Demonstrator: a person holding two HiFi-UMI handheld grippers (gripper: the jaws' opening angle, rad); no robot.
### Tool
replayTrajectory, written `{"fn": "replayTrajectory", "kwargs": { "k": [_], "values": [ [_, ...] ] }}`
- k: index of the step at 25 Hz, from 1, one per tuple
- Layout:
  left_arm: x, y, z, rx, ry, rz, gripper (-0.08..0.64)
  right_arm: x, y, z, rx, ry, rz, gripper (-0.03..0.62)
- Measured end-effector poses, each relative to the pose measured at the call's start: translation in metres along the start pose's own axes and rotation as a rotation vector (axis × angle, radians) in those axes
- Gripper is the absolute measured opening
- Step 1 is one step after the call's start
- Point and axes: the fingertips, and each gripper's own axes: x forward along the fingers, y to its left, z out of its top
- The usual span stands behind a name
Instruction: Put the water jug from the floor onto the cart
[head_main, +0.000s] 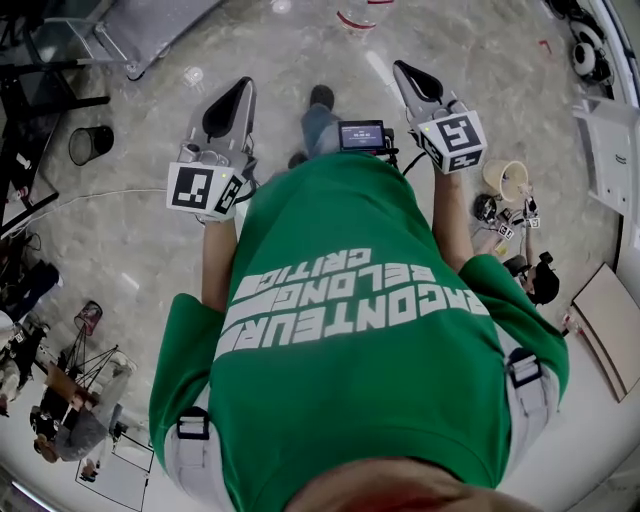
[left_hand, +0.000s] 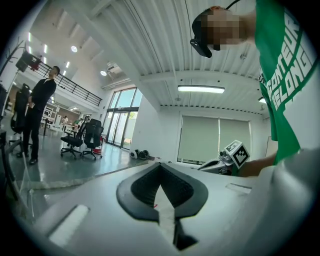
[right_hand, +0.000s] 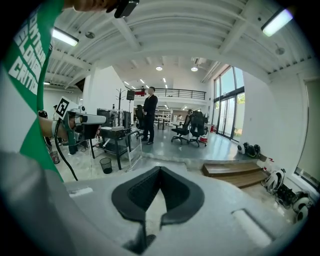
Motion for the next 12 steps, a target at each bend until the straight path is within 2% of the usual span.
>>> {"fn": "replayTrajectory", "kwargs": {
  "k": [7, 12],
  "values": [
    [0.064, 0.043, 0.013, -0.001, 0.021, -0.009, 0.015, 0.061, -0.054, 0.022, 0.015, -0.006, 0.018, -0.008],
    [0.106, 0.059, 0.016, -0.002, 0.046, -0.021, 0.015, 0.087, -0.089, 0.023, 0.042, 0.004, 0.018, -0.008]
  ]
}}
